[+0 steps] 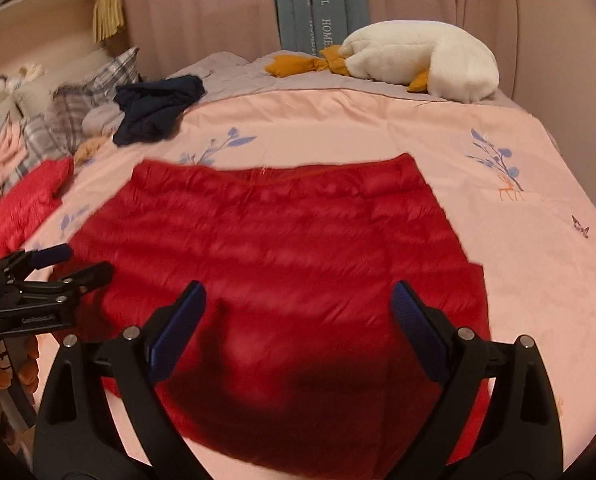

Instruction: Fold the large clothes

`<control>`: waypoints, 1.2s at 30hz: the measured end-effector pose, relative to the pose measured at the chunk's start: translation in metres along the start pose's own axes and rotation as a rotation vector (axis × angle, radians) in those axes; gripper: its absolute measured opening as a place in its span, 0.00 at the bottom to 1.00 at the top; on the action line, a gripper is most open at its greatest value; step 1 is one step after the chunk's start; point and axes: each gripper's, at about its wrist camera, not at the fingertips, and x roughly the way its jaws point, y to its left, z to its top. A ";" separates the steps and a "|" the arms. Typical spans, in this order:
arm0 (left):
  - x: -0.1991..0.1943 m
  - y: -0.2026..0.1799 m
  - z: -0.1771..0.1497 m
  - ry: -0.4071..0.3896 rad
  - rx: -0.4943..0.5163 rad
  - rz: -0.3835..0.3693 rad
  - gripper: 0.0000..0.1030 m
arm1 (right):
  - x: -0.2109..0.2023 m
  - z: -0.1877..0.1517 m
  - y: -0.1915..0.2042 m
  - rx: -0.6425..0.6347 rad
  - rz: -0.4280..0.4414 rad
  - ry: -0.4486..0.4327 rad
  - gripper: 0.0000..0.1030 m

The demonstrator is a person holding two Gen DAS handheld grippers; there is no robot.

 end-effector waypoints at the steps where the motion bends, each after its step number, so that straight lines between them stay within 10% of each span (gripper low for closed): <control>1: 0.004 -0.004 -0.004 0.011 0.007 0.008 0.99 | 0.010 -0.007 0.004 -0.011 0.001 0.047 0.93; 36: -0.016 0.014 -0.042 0.058 -0.011 0.051 0.99 | -0.018 -0.047 -0.061 0.134 -0.070 0.126 0.93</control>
